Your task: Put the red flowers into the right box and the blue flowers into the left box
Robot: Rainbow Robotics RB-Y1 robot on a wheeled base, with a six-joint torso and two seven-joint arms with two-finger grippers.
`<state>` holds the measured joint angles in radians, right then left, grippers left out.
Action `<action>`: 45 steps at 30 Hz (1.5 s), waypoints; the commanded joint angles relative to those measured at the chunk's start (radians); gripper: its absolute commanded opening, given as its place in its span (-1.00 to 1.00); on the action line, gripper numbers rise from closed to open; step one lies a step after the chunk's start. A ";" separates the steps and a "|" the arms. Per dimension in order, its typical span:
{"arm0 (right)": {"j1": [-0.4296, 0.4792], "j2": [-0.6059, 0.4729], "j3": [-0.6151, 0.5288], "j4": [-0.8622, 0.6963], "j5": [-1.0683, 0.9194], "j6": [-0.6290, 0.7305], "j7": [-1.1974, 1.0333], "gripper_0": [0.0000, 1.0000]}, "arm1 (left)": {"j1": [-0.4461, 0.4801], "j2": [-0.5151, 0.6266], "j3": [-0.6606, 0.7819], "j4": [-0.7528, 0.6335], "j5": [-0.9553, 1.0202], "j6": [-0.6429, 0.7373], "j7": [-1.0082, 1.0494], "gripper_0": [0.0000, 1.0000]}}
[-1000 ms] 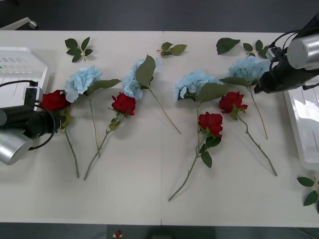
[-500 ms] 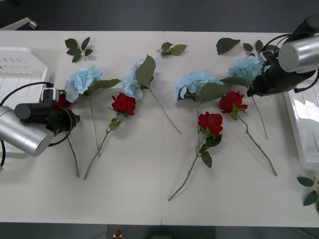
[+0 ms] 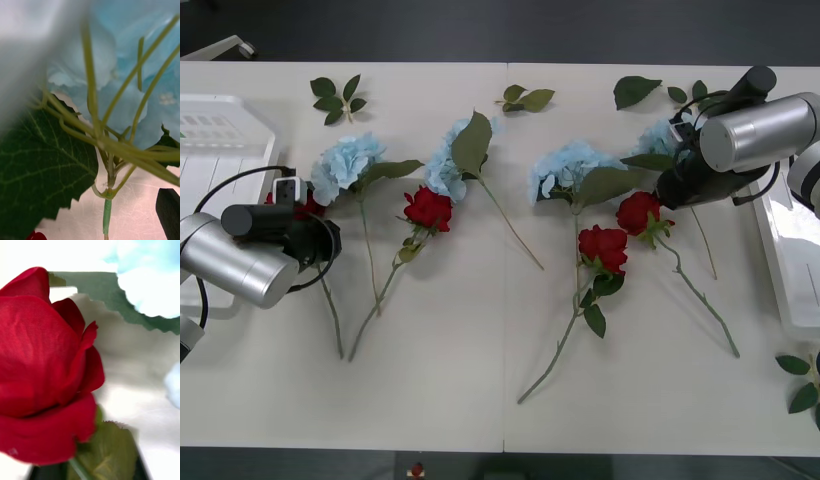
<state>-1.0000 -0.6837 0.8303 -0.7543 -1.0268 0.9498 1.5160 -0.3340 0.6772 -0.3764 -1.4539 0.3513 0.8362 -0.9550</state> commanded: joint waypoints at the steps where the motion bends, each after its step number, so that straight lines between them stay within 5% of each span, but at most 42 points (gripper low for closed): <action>1: -0.005 -0.007 -0.007 -0.005 -0.006 -0.002 0.041 0.39 | 0.000 0.032 0.010 -0.034 0.049 0.001 -0.033 -1.00; 2: -0.005 -0.007 -0.007 -0.003 -0.006 -0.002 0.041 -0.20 | 0.004 0.045 0.010 -0.052 0.067 0.000 -0.036 -1.00; 4: -0.006 -0.005 -0.007 0.003 -0.006 -0.003 0.043 -0.84 | 0.013 0.076 0.008 -0.089 0.100 0.014 -0.044 -1.00; 5: -0.005 -0.005 -0.007 0.004 -0.003 -0.003 0.043 -1.00 | 0.016 0.101 0.010 -0.123 0.121 0.034 -0.047 -1.00; 12: -0.006 0.010 -0.007 0.029 0.005 -0.025 0.043 -1.00 | 0.044 0.262 0.013 -0.345 0.261 0.135 -0.062 -1.00; 20: -0.006 0.010 -0.022 0.047 0.011 -0.055 0.050 -1.00 | 0.236 0.398 0.200 -0.600 0.472 0.144 -0.131 -1.00; 25: -0.012 -0.039 -0.125 0.039 -0.003 -0.040 0.078 -1.00 | 0.336 0.367 0.346 -0.737 0.657 0.144 -0.218 -1.00; 33: -0.063 -0.209 -0.393 0.020 -0.217 0.204 0.449 -1.00 | 0.340 0.285 0.435 -0.859 0.927 0.054 -0.357 -1.00; 38: -0.066 -0.303 -0.430 0.020 -0.420 0.319 0.595 -1.00 | 0.329 0.249 0.433 -0.875 1.161 -0.032 -0.481 -1.00; 45: -0.052 -0.306 -0.418 0.023 -0.398 0.288 0.639 -1.00 | 0.314 0.159 0.409 -0.872 1.431 -0.045 -0.731 -1.00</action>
<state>-1.0366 -1.0000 0.4218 -0.7205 -1.4512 1.2621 2.1507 0.0212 0.8592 0.0565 -2.3026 1.7194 0.7997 -1.6713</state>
